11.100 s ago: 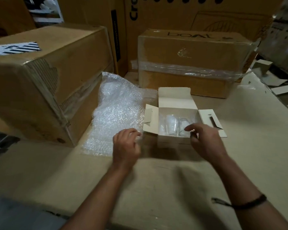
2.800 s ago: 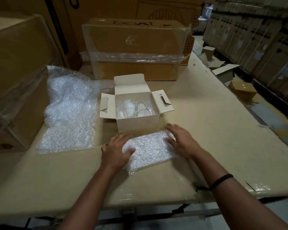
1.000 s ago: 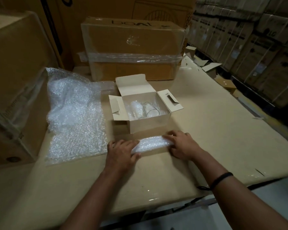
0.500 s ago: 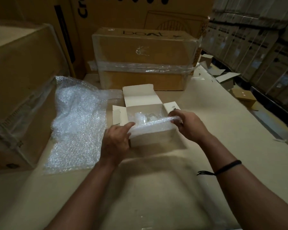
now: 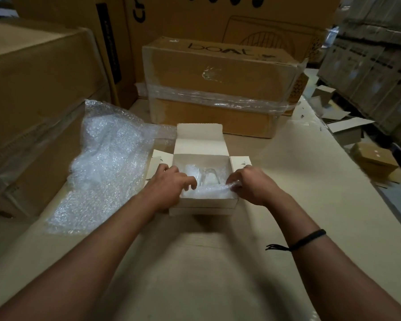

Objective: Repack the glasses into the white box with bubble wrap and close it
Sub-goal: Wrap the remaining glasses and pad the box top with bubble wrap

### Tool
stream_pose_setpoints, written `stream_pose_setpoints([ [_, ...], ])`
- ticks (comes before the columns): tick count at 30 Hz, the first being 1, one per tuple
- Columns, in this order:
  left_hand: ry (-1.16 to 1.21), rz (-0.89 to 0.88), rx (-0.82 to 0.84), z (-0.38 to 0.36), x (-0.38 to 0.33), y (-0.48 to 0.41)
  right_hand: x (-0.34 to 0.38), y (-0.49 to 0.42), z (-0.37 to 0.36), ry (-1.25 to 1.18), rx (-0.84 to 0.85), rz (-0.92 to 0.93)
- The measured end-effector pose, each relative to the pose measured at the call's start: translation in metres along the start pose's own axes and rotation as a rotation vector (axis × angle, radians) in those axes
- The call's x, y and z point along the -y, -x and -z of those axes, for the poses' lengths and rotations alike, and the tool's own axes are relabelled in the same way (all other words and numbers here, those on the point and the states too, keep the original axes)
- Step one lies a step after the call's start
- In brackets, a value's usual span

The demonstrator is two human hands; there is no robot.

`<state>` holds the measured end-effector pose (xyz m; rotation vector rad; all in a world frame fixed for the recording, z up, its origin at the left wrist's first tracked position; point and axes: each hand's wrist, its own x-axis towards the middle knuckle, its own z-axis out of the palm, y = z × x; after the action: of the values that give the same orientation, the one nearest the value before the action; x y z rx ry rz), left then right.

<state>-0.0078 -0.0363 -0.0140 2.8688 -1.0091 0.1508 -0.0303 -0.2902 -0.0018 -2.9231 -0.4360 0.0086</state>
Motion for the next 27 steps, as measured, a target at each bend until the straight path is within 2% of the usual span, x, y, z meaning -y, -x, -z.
stream_pose_setpoints([
  [1,0.016,0.008,0.036,0.002,-0.001,0.002,-0.002,-0.002,0.0,-0.006,0.01,0.0],
  [5,0.108,-0.039,0.001,0.004,-0.004,0.011,0.0,-0.007,-0.001,-0.01,0.034,0.029],
  [10,0.122,0.017,0.292,0.003,-0.019,0.007,0.008,-0.01,0.0,0.062,0.066,0.052],
  [12,0.143,0.04,0.337,0.004,-0.018,0.006,0.01,-0.01,0.006,0.068,0.064,0.052],
  [15,0.173,-0.016,0.163,0.009,-0.01,0.011,0.007,-0.006,0.023,0.025,0.11,-0.01],
  [17,0.128,-0.024,0.063,0.011,0.001,0.015,0.007,-0.004,0.028,0.087,0.117,-0.024],
  [20,0.012,-0.024,0.199,0.007,0.009,0.016,0.016,-0.004,0.023,0.186,0.093,0.002],
  [23,0.007,-0.009,0.317,0.004,0.009,0.012,0.023,-0.006,0.015,0.202,0.104,-0.012],
  [27,0.072,-0.072,0.209,0.01,0.006,0.01,0.022,-0.002,0.019,0.144,0.089,-0.056],
])
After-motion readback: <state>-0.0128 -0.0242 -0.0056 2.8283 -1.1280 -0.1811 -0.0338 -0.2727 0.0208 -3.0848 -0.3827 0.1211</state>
